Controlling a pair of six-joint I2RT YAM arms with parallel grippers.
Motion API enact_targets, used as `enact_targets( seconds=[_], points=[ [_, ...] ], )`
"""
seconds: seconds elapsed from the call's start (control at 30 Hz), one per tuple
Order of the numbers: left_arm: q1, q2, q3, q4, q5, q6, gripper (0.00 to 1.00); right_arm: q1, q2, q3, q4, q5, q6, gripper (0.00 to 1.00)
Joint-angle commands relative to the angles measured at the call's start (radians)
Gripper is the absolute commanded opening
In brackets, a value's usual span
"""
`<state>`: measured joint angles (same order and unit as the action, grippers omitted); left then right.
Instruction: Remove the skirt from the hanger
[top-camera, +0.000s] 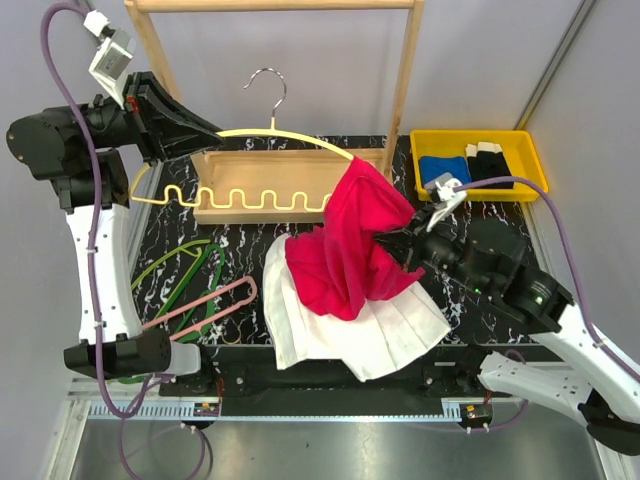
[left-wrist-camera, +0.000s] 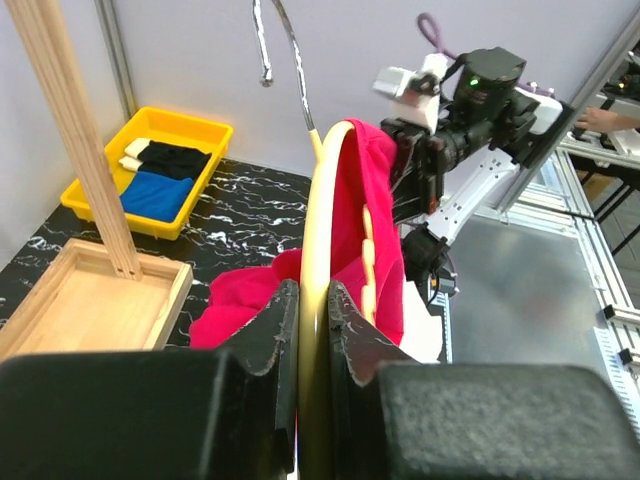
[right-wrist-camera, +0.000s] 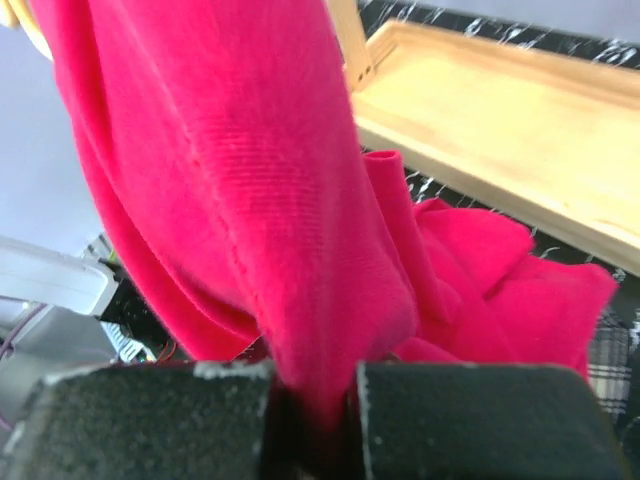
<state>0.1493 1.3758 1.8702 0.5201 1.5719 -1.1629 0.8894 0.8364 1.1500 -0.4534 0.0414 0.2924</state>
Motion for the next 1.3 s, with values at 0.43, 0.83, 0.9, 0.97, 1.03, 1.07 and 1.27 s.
enact_targets(
  seconds=[0.43, 0.83, 0.9, 0.97, 1.03, 1.07, 1.27],
  points=[
    [0.39, -0.156, -0.33, 0.256, 0.116, -0.074, 0.0, 0.0, -0.134, 0.028, -0.088, 0.126, 0.076, 0.0],
    [1.033, -0.493, -1.196, 0.342, 0.12, -0.069, 0.0, 0.0, 0.185, 0.231, 0.053, -0.012, 0.06, 0.0],
    [1.068, -0.581, -1.269, 0.356, 0.12, -0.052, 0.0, 0.0, 0.205, 0.237, 0.07, -0.038, 0.071, 0.0],
    [1.076, -0.613, -1.312, 0.422, 0.119, -0.046, 0.0, 0.0, 0.227, 0.241, 0.073, -0.078, 0.089, 0.0],
    [1.11, -0.597, -1.316, 0.442, 0.114, -0.038, 0.04, -0.003, 0.233, 0.235, 0.091, -0.089, 0.1, 0.0],
    [1.124, -0.574, -1.318, 0.446, 0.115, -0.041, 0.1, -0.001, 0.234, 0.234, 0.094, -0.095, 0.102, 0.0],
    [1.199, -0.373, -1.246, 0.451, 0.122, -0.041, 0.98, -0.012, 0.248, 0.24, 0.094, -0.1, 0.119, 0.0]
  ],
)
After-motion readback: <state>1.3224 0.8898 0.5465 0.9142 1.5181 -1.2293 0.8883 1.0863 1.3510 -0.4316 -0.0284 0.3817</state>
